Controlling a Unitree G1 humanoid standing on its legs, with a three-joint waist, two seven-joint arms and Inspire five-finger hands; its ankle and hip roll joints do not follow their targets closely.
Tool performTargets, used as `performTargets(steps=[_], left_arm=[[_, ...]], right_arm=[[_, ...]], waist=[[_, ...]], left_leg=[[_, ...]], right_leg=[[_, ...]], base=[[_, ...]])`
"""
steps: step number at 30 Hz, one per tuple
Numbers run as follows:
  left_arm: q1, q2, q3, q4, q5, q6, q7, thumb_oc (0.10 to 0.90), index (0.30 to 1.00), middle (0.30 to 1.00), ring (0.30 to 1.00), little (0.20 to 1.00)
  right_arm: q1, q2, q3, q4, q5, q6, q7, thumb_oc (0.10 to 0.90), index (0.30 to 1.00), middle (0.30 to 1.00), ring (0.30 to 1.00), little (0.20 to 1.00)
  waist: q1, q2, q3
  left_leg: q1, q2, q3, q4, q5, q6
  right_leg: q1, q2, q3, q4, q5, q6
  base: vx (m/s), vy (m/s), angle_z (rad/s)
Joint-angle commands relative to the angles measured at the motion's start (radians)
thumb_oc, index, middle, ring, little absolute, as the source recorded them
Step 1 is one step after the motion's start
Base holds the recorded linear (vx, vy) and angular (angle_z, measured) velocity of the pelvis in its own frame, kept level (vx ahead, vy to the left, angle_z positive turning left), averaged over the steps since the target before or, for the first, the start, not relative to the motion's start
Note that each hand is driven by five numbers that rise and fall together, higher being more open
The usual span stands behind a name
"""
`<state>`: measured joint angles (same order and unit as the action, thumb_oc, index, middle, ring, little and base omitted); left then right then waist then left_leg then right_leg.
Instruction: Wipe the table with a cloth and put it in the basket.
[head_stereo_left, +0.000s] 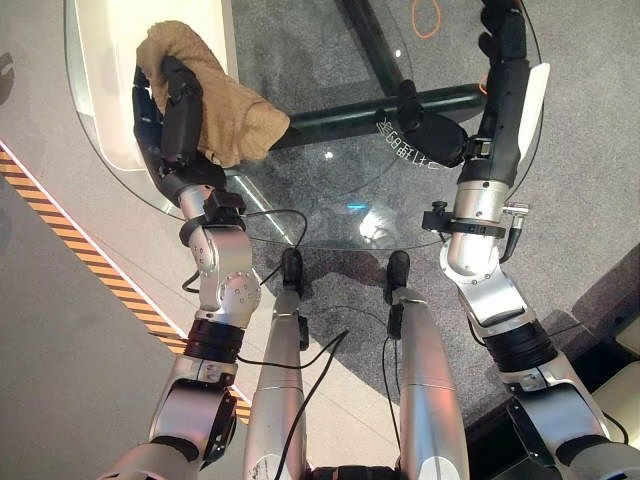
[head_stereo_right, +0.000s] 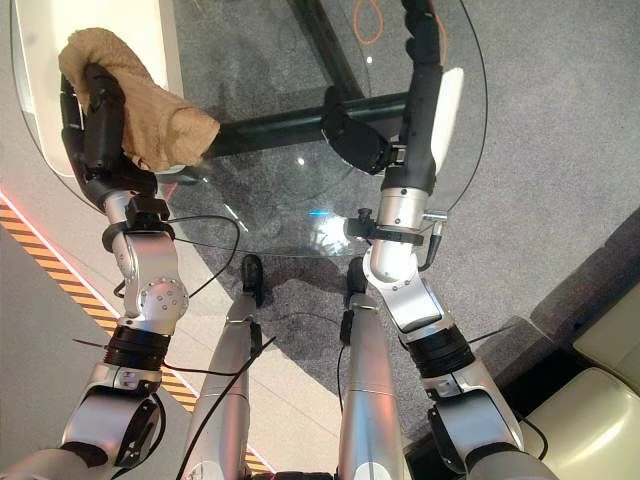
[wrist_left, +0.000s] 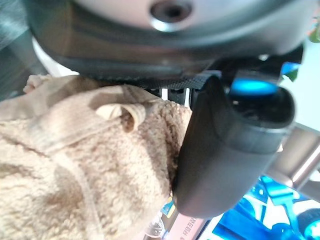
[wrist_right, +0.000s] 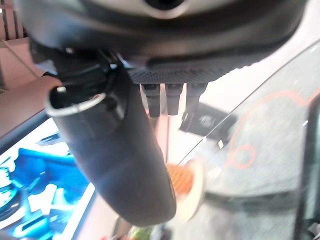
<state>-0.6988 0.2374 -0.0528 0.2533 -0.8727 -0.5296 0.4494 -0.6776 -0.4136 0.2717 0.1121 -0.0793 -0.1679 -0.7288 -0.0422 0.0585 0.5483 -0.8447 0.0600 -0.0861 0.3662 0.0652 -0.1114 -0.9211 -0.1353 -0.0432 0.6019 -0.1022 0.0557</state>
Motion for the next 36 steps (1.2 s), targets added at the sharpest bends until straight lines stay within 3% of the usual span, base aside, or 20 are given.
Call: performTargets(steps=[1, 3, 9, 15, 20, 25, 36], left_arm=[[-0.154, 0.128, 0.083, -0.061, 0.144, -0.164, -0.009, 0.100, 0.300, 0.300, 0.300, 0.200], [-0.164, 0.152, 0.084, -0.026, 0.173, -0.174, 0.020, 0.100, 0.300, 0.300, 0.300, 0.200], [-0.200, 0.228, 0.091, 0.095, 0.190, -0.218, 0.087, 0.100, 0.300, 0.300, 0.300, 0.200], [-0.297, 0.351, 0.060, 0.244, 0.177, -0.218, 0.178, 0.100, 0.300, 0.300, 0.300, 0.200], [-0.384, 0.423, 0.010, 0.351, 0.185, -0.207, 0.239, 0.100, 0.300, 0.300, 0.300, 0.200], [-0.469, 0.474, -0.051, 0.442, 0.236, -0.180, 0.313, 0.100, 0.300, 0.300, 0.300, 0.200], [-0.573, 0.541, -0.168, 0.607, 0.415, -0.056, 0.445, 0.100, 0.300, 0.300, 0.300, 0.200]], right_arm=[[-0.062, -0.056, -0.090, -0.037, -0.014, -0.064, -0.148, 0.800, 0.900, 0.900, 0.900, 0.900], [-0.059, -0.080, -0.107, 0.016, -0.009, -0.040, -0.216, 0.800, 0.900, 0.900, 0.900, 0.900], [-0.049, -0.126, -0.140, 0.209, 0.095, -0.057, -0.336, 0.800, 0.900, 0.900, 0.900, 0.900], [-0.061, -0.174, -0.137, 0.480, 0.247, -0.125, -0.402, 0.800, 0.900, 0.900, 0.900, 0.900], [-0.051, -0.180, -0.111, 0.652, 0.343, -0.148, -0.392, 0.800, 0.900, 0.900, 0.900, 0.900], [-0.041, -0.179, -0.113, 0.842, 0.424, -0.207, -0.302, 0.800, 0.900, 0.900, 0.900, 0.900], [-0.039, -0.160, -0.092, 1.066, 0.455, -0.178, -0.145, 0.800, 0.900, 0.900, 0.900, 0.900]], waist=[[0.005, -0.019, -0.028], [0.003, -0.018, -0.028], [-0.001, -0.012, -0.028], [-0.008, -0.011, -0.028], [-0.016, -0.015, -0.028], [-0.022, -0.016, -0.028], [-0.024, -0.014, -0.028]], left_leg=[[0.026, -0.078, 0.101, 0.023, -0.077, 0.085], [0.028, -0.076, 0.102, 0.024, -0.081, 0.083], [0.030, -0.070, 0.105, 0.029, -0.093, 0.080], [0.025, -0.059, 0.109, 0.038, -0.102, 0.078], [0.016, -0.052, 0.111, 0.048, -0.109, 0.077], [0.007, -0.046, 0.111, 0.058, -0.115, 0.078], [-0.010, -0.043, 0.109, 0.079, -0.124, 0.082]], right_leg=[[0.060, 0.096, -0.022, -0.112, 0.021, -0.009], [0.061, 0.096, -0.021, -0.111, 0.019, -0.009], [0.062, 0.096, -0.019, -0.106, 0.010, -0.011], [0.057, 0.098, -0.018, -0.099, 0.001, -0.017], [0.051, 0.100, -0.017, -0.095, -0.003, -0.022], [0.046, 0.103, -0.016, -0.096, -0.003, -0.027], [0.033, 0.106, -0.015, -0.085, -0.005, -0.033]], base=[[0.00, 0.000, 0.00], [0.00, 0.022, -0.04], [0.00, 0.024, -0.08], [0.00, 0.016, -0.04], [0.00, 0.001, -0.01], [0.00, 0.000, 0.00], [0.00, 0.000, 0.00]])
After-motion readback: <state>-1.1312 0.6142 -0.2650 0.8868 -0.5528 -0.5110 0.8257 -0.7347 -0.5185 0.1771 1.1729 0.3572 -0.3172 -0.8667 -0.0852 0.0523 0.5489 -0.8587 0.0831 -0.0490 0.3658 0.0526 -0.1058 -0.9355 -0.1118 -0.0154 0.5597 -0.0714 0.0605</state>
